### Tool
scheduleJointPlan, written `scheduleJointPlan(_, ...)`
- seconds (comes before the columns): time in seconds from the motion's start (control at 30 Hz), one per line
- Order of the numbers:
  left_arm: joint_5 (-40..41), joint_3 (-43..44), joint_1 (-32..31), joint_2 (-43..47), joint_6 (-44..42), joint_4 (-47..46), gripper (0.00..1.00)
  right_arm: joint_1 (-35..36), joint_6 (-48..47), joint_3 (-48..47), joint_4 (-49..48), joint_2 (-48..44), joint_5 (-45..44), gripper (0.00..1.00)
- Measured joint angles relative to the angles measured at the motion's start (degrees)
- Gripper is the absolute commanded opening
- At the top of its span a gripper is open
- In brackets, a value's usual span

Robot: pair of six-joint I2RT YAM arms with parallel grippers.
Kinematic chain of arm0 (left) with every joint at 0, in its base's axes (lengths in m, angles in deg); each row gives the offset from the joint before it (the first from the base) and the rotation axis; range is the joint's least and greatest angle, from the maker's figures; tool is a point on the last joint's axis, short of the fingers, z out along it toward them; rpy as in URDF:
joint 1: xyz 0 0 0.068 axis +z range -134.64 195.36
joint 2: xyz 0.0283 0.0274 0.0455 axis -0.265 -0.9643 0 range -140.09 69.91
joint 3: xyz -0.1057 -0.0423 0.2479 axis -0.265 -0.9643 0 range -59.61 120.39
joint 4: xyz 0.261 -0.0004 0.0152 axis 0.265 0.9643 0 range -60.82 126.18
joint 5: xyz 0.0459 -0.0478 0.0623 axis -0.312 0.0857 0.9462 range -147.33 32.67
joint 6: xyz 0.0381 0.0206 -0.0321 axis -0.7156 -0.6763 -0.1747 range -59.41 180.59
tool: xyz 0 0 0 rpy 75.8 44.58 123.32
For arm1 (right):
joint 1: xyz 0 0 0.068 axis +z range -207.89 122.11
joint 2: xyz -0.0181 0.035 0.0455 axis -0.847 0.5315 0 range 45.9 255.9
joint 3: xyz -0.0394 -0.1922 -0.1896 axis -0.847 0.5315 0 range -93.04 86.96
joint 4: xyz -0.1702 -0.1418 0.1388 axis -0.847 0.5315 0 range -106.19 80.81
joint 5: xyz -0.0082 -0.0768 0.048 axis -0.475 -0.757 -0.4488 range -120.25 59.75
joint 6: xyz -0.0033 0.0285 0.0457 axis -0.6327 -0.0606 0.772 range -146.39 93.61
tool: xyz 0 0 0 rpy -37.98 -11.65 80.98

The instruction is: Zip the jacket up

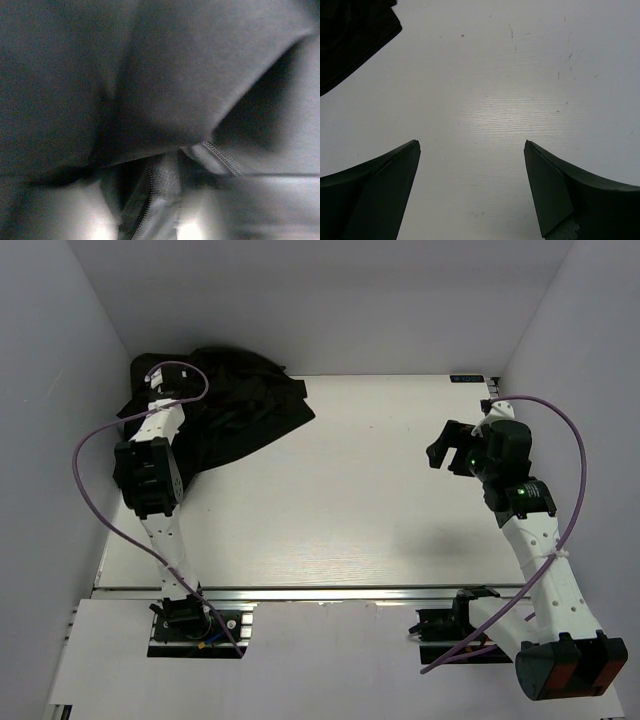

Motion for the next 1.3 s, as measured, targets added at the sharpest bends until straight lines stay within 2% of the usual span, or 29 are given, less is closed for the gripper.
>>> scheduleJointPlan(0.07,-2.4,3.1,0.0,-4.0,-1.4,-0.5,0.06,0.0,-0.4,0.2,0.0,-0.2,0.6,0.89)
scheduleJointPlan(0.1,-4.4,3.7,0.2,-5.2,-2.2,-1.2,0.00,0.0,-0.5,0.4,0.0,-0.4,0.6,0.90)
scheduleJointPlan(0.27,-12.3,1.5,0.0,-5.9,-5.3,-4.1,0.00,0.0,-0.4,1.4,-0.2,-1.3,0.3,0.89)
scheduleJointPlan(0.4,-13.7,-9.4,-3.4,1.1,-7.2,-8.0,0.00,0.0,-0.2,2.3,-0.4,-2.1,-0.1,0.89)
scheduleJointPlan(0.5,-15.8,-21.4,-9.8,9.6,-6.8,-12.0,0.00,0.0,0.2,2.3,-0.6,-2.6,-0.1,0.89)
scheduleJointPlan(0.6,-19.9,-32.8,-19.6,18.1,-5.7,-14.9,0.00,0.0,0.7,2.3,-0.9,-3.2,0.5,0.89)
scheduleJointPlan(0.73,-22.9,-40.3,-33.0,25.7,-5.1,-14.6,0.00,0.0,1.1,2.5,-1.7,-4.0,2.4,0.89)
scheduleJointPlan(0.83,-23.1,-44.0,-39.3,32.0,-4.6,-10.9,0.00,0.0,1.2,3.4,-3.6,-4.7,4.4,0.89)
scheduleJointPlan(0.9,-23.2,-47.6,-41.7,38.7,-3.8,-7.6,0.28,0.0,1.1,4.0,-5.2,-4.7,6.5,0.89)
scheduleJointPlan(0.97,-23.2,-50.4,-42.4,45.5,-2.7,-3.6,0.61,0.0,1.0,4.4,-6.8,-4.2,8.9,0.89)
scheduleJointPlan(1.0,-23.0,-51.2,-42.4,48.9,-1.7,-1.1,0.90,0.2,1.0,4.4,-7.9,-3.5,10.2,0.89)
scheduleJointPlan(1.03,-22.4,-51.5,-42.4,52.4,-0.7,2.1,0.98,0.7,0.8,4.4,-9.1,-2.8,10.9,0.89)
scheduleJointPlan(1.1,-19.7,-51.2,-42.4,57.5,1.2,7.1,0.98,3.6,-0.5,4.4,-11.5,-0.2,11.0,0.89)
scheduleJointPlan(1.17,-14.0,-49.6,-42.4,64.0,4.1,14.7,0.98,9.5,-2.5,3.0,-12.7,4.2,9.0,0.89)
scheduleJointPlan(1.3,-1.6,-43.7,-42.4,69.9,10.6,26.1,0.98,21.1,-6.3,-5.2,-14.6,19.1,7.3,0.89)
